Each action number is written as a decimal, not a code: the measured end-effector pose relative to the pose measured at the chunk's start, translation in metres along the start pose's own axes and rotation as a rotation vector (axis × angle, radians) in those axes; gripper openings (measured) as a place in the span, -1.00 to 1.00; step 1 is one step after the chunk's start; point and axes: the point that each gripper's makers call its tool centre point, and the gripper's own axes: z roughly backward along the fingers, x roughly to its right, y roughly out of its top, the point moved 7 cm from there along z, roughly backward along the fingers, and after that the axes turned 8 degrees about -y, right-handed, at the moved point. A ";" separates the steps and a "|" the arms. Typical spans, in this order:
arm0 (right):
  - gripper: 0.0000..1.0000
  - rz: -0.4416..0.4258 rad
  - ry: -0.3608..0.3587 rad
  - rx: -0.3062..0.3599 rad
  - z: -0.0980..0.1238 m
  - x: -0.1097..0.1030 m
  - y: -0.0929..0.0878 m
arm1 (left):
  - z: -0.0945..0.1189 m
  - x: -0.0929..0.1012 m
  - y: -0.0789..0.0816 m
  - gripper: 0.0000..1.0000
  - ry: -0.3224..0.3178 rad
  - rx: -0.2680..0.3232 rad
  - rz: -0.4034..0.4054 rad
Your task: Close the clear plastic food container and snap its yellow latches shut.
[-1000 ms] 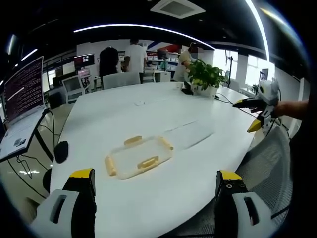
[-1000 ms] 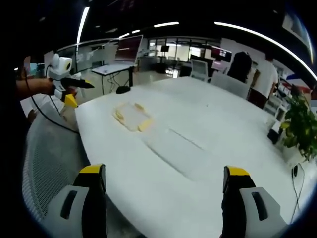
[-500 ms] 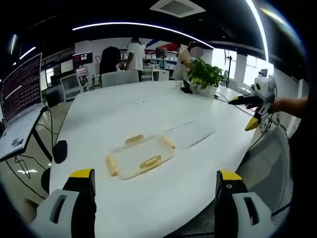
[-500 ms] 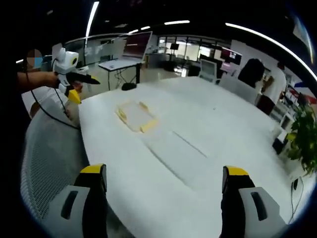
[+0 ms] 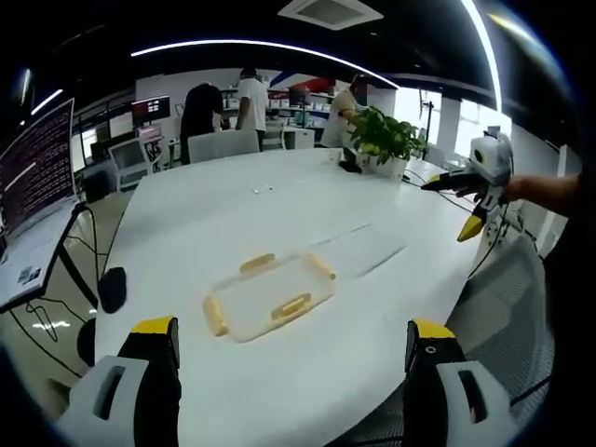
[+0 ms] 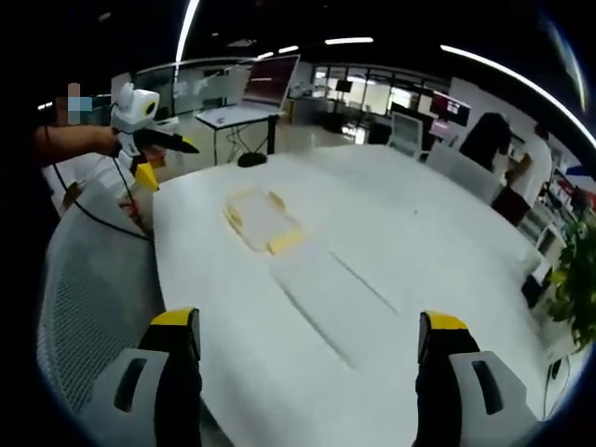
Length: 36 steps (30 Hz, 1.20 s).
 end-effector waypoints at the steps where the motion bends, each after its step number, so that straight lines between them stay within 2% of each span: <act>1: 0.91 0.005 0.003 -0.001 -0.001 0.000 0.001 | -0.001 0.000 0.000 0.98 -0.001 -0.002 0.000; 19: 0.90 0.103 0.079 -0.035 -0.021 0.005 0.014 | -0.010 -0.014 -0.007 0.97 -0.039 -0.057 -0.034; 36: 0.90 0.201 0.144 -0.069 -0.035 0.015 0.031 | -0.014 -0.034 -0.005 0.95 -0.061 -0.112 -0.095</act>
